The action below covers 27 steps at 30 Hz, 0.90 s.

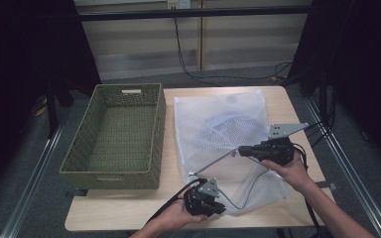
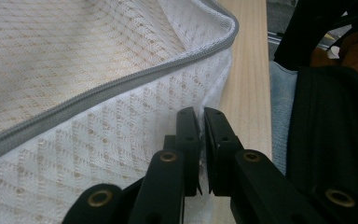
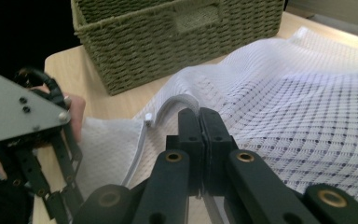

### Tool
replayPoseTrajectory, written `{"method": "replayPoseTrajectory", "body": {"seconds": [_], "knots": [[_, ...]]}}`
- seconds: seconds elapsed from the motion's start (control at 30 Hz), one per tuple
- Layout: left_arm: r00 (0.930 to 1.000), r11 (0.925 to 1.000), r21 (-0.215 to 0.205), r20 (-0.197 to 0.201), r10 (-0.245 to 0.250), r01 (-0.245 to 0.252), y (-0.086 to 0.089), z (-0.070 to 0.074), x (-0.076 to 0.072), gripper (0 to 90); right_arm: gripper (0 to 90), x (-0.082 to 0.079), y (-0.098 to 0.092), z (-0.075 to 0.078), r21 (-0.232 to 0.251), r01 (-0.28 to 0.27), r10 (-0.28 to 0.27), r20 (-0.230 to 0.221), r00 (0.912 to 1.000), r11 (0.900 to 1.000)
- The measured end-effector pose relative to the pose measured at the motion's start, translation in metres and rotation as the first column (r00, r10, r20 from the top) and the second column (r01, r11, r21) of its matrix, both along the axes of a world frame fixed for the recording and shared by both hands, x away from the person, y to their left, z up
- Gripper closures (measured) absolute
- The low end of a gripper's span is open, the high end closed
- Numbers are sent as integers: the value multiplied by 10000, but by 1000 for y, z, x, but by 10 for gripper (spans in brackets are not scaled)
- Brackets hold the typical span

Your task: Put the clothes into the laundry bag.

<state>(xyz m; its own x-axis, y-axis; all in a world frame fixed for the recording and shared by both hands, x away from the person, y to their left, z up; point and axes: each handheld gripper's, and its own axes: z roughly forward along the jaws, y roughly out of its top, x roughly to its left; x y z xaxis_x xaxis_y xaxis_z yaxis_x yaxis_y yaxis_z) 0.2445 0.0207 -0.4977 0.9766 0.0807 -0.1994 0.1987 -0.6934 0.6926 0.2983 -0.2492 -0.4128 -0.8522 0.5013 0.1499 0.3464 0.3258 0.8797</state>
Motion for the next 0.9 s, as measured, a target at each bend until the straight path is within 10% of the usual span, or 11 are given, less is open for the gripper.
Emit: {"method": "replayPoseTrajectory", "body": {"seconds": [0.3, 0.33, 0.9], "knots": [[9999, 10000, 93, 101, -19, 18, 0, 1, 0, 853, 892, -10, -4, -14, -106, -137, 133, -313, 9994, 9999], [9995, 9981, 596, 264, -174, 158, 1, 4, 1, 853, 892, -11, -4, -16, -167, -144, 138, -382, 9992, 9998], [9999, 9998, 105, -51, 165, -165, 0, 1, 0, 853, 890, -21, -2, -46, -861, -525, 429, -1099, 9930, 9949]]}}
